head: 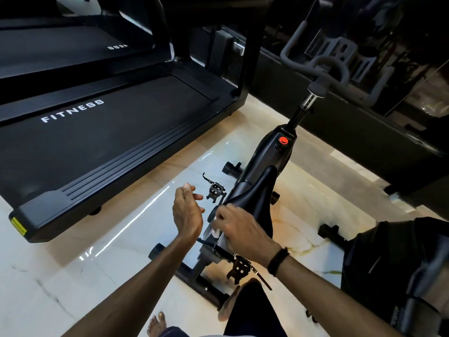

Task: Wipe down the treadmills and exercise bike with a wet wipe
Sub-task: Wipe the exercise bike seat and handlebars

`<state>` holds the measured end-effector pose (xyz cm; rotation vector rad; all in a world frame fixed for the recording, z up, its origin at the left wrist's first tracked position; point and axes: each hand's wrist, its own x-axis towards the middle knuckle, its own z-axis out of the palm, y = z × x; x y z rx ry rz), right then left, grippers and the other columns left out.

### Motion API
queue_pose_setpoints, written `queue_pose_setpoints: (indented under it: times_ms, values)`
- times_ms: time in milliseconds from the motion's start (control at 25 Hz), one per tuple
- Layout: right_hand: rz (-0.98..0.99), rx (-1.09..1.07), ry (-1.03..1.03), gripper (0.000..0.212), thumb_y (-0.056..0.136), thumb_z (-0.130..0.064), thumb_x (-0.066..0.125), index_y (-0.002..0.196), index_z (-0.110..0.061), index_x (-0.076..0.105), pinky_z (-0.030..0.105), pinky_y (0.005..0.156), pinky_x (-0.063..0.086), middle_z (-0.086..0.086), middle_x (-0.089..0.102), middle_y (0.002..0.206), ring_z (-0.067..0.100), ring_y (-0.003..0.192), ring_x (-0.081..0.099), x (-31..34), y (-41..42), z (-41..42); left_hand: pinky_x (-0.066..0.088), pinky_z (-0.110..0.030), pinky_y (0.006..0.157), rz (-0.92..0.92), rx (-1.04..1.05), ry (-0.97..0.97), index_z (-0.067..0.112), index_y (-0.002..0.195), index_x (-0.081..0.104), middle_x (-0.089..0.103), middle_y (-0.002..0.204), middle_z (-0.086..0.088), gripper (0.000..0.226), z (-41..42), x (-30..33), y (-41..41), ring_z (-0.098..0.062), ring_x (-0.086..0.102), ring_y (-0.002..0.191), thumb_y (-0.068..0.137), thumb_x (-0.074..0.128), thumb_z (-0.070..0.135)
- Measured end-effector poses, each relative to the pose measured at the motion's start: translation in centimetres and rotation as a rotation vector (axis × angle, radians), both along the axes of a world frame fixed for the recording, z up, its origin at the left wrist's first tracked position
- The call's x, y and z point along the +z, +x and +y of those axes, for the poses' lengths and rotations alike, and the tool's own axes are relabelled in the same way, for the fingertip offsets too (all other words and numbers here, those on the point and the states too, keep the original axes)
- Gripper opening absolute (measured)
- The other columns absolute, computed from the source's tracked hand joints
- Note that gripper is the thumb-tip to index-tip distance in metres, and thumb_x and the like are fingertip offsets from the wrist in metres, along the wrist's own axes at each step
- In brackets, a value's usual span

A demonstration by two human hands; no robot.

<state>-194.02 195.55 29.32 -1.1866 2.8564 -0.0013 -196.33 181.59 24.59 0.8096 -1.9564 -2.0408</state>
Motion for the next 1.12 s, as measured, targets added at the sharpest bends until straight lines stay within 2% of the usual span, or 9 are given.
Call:
queue_pose_setpoints:
  times_ms: [120,320,520,640,760,840,960,1040,1120]
  values:
    - [0.072,0.04,-0.061,0.033,0.077,0.007,0.052,0.094,-0.019,0.065,0.031,0.068,0.031,-0.002,0.054,0.097,0.017,0.084,0.043,-0.2,1.6,5.4,0.051,-0.04,0.072,0.046,-0.054,-0.032,0.016,0.106,0.057,0.07,0.095,-0.008,0.041,0.9,0.0,0.1,-0.028,0.064,0.073,0.108,0.026,0.043]
    - [0.082,-0.11,-0.122,0.037,0.079,0.008,0.049,0.097,-0.02,0.064,0.032,0.072,0.036,-0.002,0.053,0.1,0.02,0.086,0.046,-0.4,3.7,10.3,0.048,-0.05,0.081,0.218,-0.124,-0.22,0.024,0.097,0.057,0.069,0.085,0.007,0.041,3.5,0.7,0.4,-0.021,0.058,0.069,0.098,0.027,0.051]
    - [0.146,-0.323,0.029,0.039,0.071,0.013,0.064,0.089,-0.021,0.065,0.03,0.07,0.023,-0.001,0.053,0.091,0.021,0.085,0.047,-1.9,5.8,17.5,0.028,-0.031,0.083,0.402,-0.291,-0.357,0.026,0.091,0.055,0.06,0.076,0.013,0.03,6.8,2.7,1.0,-0.003,0.054,0.072,0.099,0.031,0.042]
    - [0.14,-0.547,-0.124,0.037,0.075,0.012,0.07,0.088,-0.021,0.067,0.027,0.071,0.02,-0.004,0.054,0.091,0.017,0.086,0.045,-0.9,6.1,19.0,0.035,-0.038,0.085,0.432,-0.373,-0.391,0.021,0.088,0.059,0.052,0.07,0.018,0.021,8.9,2.9,1.1,0.007,0.05,0.07,0.097,0.045,0.034]
    - [0.15,-0.548,-0.34,0.027,0.087,0.008,0.065,0.092,-0.019,0.067,0.025,0.076,0.027,-0.007,0.05,0.091,0.011,0.085,0.047,0.5,4.9,18.3,0.047,-0.044,0.075,0.513,-0.471,-0.356,0.018,0.088,0.063,0.051,0.067,0.018,0.02,10.6,3.4,1.2,0.002,0.05,0.063,0.094,0.051,0.033]
    - [0.124,-0.551,-0.507,0.025,0.092,0.008,0.06,0.095,-0.016,0.068,0.027,0.073,0.039,-0.005,0.048,0.093,0.01,0.082,0.05,1.8,4.0,18.1,0.048,-0.036,0.062,0.545,-0.546,-0.32,0.02,0.092,0.065,0.057,0.069,0.016,0.013,11.4,4.5,0.9,-0.002,0.053,0.059,0.094,0.056,0.029]
    - [0.148,-0.56,-0.644,0.022,0.094,0.006,0.055,0.103,-0.011,0.067,0.021,0.073,0.046,0.0,0.05,0.095,0.007,0.086,0.054,4.5,4.4,19.0,0.055,-0.034,0.066,0.562,-0.638,-0.32,0.026,0.099,0.067,0.067,0.079,0.012,0.009,13.3,7.0,0.7,-0.006,0.064,0.071,0.092,0.066,0.02]
    - [0.215,-0.58,-0.7,0.023,0.095,0.007,0.054,0.106,-0.007,0.068,0.009,0.075,0.041,0.001,0.052,0.096,0.0,0.087,0.053,6.6,6.5,20.6,0.058,-0.037,0.072,0.571,-0.772,-0.303,0.029,0.103,0.068,0.07,0.084,0.011,0.018,16.5,8.5,1.2,-0.008,0.067,0.077,0.087,0.068,0.036]
    - [0.284,-0.632,-0.751,0.026,0.092,0.012,0.054,0.108,-0.003,0.068,0.008,0.076,0.042,0.006,0.054,0.097,0.002,0.086,0.054,8.3,9.7,23.3,0.058,-0.041,0.076,0.587,-0.987,-0.243,0.035,0.104,0.068,0.072,0.09,0.011,0.031,21.5,10.0,3.0,-0.01,0.069,0.081,0.082,0.066,0.056]
